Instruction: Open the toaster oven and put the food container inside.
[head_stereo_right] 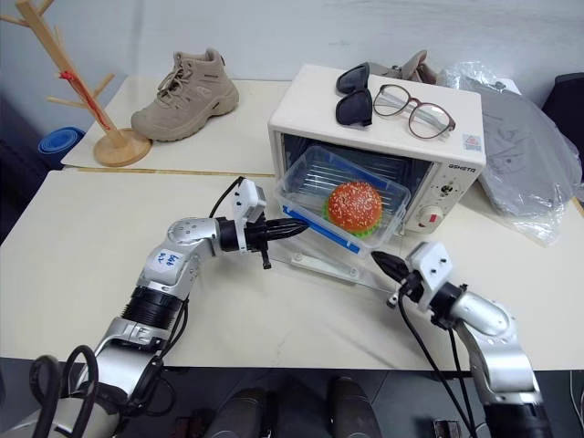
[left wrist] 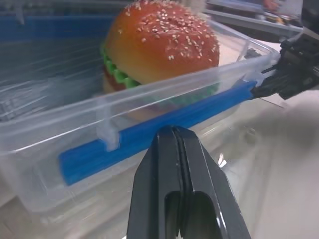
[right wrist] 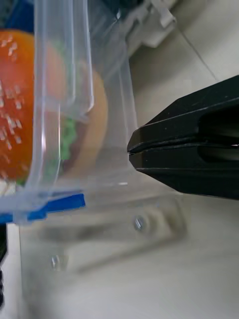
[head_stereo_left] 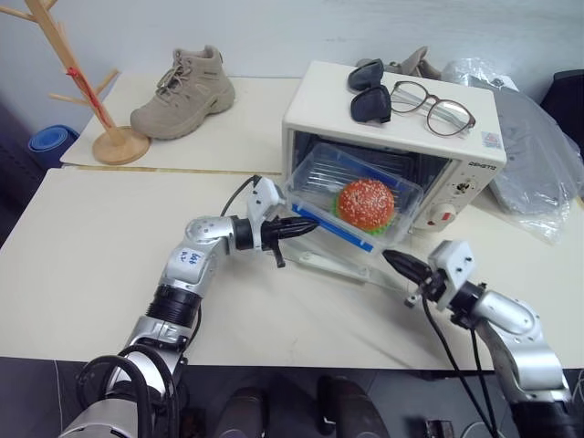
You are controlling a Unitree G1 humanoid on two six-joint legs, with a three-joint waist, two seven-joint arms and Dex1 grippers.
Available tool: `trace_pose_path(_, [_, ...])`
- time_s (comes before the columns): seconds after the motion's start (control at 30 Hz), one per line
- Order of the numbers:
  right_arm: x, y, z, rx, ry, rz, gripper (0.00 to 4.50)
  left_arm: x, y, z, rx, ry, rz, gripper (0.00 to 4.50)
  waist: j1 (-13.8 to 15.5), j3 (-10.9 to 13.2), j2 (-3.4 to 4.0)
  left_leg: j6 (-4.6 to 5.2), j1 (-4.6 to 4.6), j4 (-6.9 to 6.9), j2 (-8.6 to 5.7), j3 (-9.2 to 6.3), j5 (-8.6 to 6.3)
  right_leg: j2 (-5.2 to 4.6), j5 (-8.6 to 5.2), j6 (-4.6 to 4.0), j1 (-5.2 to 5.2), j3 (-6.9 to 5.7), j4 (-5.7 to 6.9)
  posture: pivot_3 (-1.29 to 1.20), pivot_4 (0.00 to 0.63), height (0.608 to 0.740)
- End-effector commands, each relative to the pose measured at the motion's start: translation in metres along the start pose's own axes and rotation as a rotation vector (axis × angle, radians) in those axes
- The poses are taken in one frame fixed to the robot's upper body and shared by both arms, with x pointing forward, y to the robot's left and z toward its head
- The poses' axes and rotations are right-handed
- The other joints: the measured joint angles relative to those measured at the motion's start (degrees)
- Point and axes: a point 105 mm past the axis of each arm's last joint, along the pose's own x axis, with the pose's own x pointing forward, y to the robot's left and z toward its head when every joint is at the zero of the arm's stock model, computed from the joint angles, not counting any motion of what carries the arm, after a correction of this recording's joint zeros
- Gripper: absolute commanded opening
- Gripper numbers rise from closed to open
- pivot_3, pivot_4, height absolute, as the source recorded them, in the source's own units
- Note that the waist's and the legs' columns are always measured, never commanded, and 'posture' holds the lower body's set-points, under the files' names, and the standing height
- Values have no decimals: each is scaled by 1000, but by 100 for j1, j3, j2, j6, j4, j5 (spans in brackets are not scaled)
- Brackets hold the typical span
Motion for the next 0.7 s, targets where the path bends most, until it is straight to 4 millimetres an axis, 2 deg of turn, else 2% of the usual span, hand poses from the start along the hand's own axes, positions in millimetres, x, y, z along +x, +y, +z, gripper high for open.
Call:
trace_pose_path(0.03, [14, -14, 10, -63, -30, -73, 26, 6, 9, 17, 41, -60, 62, 0, -4, 0, 0, -1, 0, 0, 0, 0, 1, 0, 0, 0, -2, 0, 1, 0, 150, 740])
trace_pose_path(0.13, [29, -28, 19, -62, -59, -158, 26, 11, 10, 17, 21, -83, 93, 0, -54, 0, 0, -7, -1, -2, 3, 4, 4, 0, 0, 0, -3, 3, 8, 0, 150, 740])
trace_pose_path(0.3, [50, -33, 29, -56, -88, -220, 26, 18, 23, 18, 12, -114, 182, 0, -154, 0, 0, -13, -1, -9, 6, 11, 8, 2, 0, 0, -11, 6, 24, 0, 150, 740])
trace_pose_path(0.43, [58, -38, 32, -37, -96, -262, 26, 25, 36, 23, -24, -163, 247, 0, -182, 0, 0, -14, -1, -14, 7, 42, 8, 6, 0, 0, -34, 4, 34, 0, 150, 740])
trace_pose_path(0.57, [54, -32, 37, -22, -88, -220, 26, 28, 46, 26, -46, -196, 296, 0, -194, 0, 0, -14, -30, -16, 7, 71, 10, 6, 2, 4, -84, 13, 51, 0, 150, 740])
trace_pose_path(0.7, [30, -18, 45, 12, -48, -132, 26, 30, 47, 25, -38, -202, 302, 0, -164, 0, 0, -12, -52, -15, 8, 78, 10, 7, 5, 8, -104, 13, 49, 0, 150, 740])
